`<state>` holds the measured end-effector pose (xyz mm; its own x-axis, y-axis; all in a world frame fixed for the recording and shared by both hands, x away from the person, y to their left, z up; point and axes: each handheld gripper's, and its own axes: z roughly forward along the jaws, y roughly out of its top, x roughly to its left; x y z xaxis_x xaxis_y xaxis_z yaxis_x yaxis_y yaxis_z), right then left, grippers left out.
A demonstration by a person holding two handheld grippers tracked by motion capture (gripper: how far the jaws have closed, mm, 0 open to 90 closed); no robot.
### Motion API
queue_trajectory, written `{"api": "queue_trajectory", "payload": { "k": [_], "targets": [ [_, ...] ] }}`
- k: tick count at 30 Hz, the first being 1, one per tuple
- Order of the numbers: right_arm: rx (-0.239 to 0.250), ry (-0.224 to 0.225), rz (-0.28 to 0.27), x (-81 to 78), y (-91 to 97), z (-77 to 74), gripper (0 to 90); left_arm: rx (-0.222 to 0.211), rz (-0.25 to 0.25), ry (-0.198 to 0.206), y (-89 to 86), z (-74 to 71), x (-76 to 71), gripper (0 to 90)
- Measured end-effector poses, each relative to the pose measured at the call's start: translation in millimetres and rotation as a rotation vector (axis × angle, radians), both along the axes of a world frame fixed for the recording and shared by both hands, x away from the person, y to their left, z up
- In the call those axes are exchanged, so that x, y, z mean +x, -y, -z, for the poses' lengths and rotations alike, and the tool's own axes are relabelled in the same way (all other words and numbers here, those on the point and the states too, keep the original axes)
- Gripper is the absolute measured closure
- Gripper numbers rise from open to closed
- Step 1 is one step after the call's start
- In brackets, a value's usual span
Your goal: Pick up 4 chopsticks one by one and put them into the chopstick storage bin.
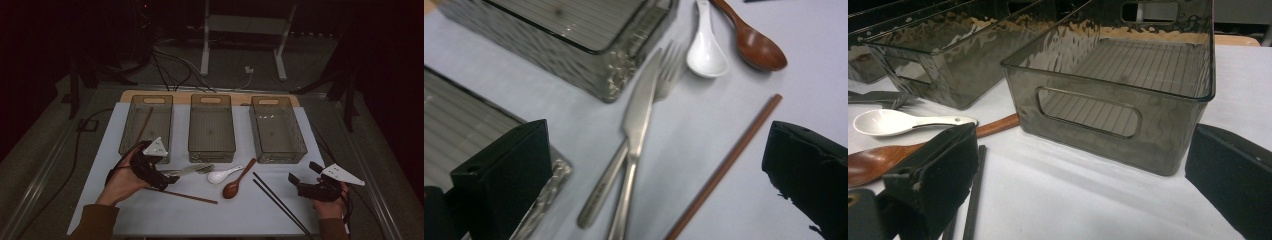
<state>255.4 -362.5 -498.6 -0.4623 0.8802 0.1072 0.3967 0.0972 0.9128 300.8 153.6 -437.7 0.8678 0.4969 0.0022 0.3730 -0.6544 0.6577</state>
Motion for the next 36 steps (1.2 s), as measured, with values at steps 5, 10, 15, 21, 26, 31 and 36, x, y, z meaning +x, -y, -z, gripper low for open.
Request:
{"api": "queue_trajectory", "payload": {
  "k": [5,10,15,21,26,31,36],
  "targets": [
    [0.001,0.0,-0.001,0.1,0.0,0.1,1.1,0.014,0.025,-0.013,7.7,9.0,-5.0,0.8],
    [0.001,-0.001,-0.001,0.8,-0.1,0.4,1.1,0.037,0.059,-0.03,16.2,20.3,-9.8,0.8],
    [0.001,0.0,-0.001,0.4,0.2,0.3,1.1,0.049,0.077,-0.051,23.3,31.0,-13.8,0.8],
    [0.0,-0.002,-0.004,0.7,-0.2,0.5,1.1,0.055,0.098,-0.076,27.7,43.0,-18.6,0.9],
    [0.001,-0.003,-0.003,0.7,-0.2,0.5,1.1,0.1,0.117,-0.106,30.2,54.4,-20.8,4.0],
    [0.001,-0.003,-0.003,0.7,-0.3,0.5,1.1,0.159,0.138,-0.097,29.8,60.3,-22.8,16.0],
    [-0.001,-0.004,-0.004,1.0,-0.7,0.7,1.1,0.237,0.173,-0.094,29.9,63.0,-19.8,39.7]
  ]
}}
